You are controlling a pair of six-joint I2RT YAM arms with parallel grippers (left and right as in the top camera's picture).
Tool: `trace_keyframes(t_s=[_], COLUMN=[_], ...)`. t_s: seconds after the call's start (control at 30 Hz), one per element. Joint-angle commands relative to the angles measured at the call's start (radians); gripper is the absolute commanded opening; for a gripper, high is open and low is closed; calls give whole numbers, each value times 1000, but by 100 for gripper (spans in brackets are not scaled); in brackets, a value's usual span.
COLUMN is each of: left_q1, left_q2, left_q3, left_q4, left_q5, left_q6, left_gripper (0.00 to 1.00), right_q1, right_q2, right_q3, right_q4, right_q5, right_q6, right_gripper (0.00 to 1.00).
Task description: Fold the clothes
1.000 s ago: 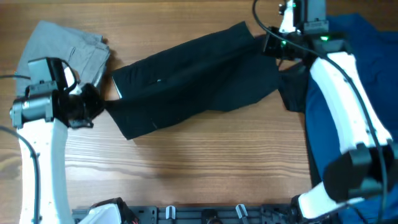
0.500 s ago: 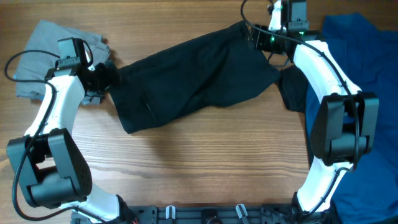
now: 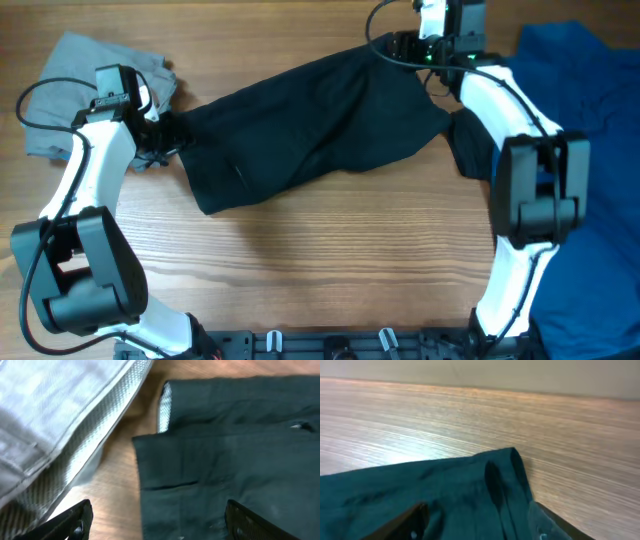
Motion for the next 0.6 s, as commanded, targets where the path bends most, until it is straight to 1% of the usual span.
trace_keyframes(t_s=[0.0,0.07,0.1,0.13,0.17,0.2,0.23,0.3,0.4,0.47,0.53,0.57], left_q1=[2,0,-6,-16,-22,-31,-34,-38,-38,-40,-41,-41], left_q2=[-9,-9,-7,-3,0,5,10,29,62,69,69,69], left_q3=[4,4,3,4,4,4,4,4,4,4,4,4], left_q4=[43,55,58,59,59,59,60,61,62,66,79,81], left_q5=[126,129,134,136,136,135,136,136,136,136,136,136], left_q6=[16,15,15,15,15,15,15,15,15,15,15,15], left_gripper=[84,83,82,81,80,79,79,78,77,77,76,76], right_q1=[6,6,6,6,6,6,6,6,6,9,12,13], right_q2=[115,145,161,172,177,186,189,196,196,198,209,213], right_q3=[4,4,4,4,4,4,4,4,4,4,4,4], right_q4=[105,145,175,202,215,230,233,243,247,249,277,285], right_q5=[-76,-95,-130,-167,-194,-217,-216,-216,-258,-254,-226,-219], right_q6=[18,30,30,31,43,68,78,78,78,77,84,106], right_gripper=[72,72,70,64,63,59,58,49,45,44,56,52])
